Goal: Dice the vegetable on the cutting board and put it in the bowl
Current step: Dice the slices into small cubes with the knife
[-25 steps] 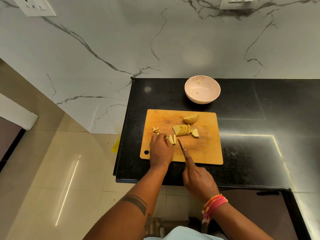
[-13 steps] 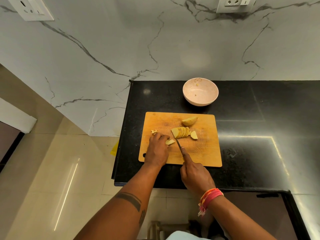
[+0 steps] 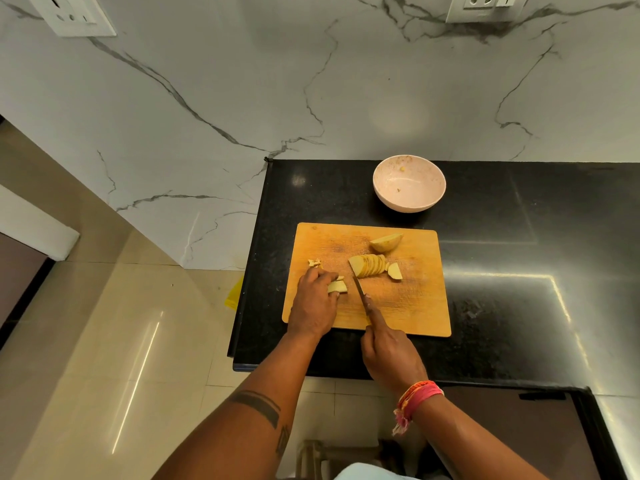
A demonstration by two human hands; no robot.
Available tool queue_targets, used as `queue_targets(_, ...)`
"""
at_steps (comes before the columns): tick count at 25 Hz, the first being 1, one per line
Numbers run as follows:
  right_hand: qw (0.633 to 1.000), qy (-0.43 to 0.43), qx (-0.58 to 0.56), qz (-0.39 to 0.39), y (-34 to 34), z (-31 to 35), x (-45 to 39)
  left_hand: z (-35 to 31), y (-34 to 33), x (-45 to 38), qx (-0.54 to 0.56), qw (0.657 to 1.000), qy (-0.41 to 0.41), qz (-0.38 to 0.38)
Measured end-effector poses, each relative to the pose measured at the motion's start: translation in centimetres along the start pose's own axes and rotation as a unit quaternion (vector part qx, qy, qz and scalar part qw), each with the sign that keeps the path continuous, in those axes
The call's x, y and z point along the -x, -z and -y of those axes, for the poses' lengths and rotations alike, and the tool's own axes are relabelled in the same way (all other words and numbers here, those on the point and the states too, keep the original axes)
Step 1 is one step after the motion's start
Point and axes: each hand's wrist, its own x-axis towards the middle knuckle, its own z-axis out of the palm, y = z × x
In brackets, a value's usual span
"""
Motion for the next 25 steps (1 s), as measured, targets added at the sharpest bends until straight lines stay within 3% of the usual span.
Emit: queue_targets(25, 0.998, 0.036, 0.029, 0.036, 1.2, 0.6, -2.2, -0.5, 1.1, -1.3, -0.029, 0.999, -0.024, 0.029)
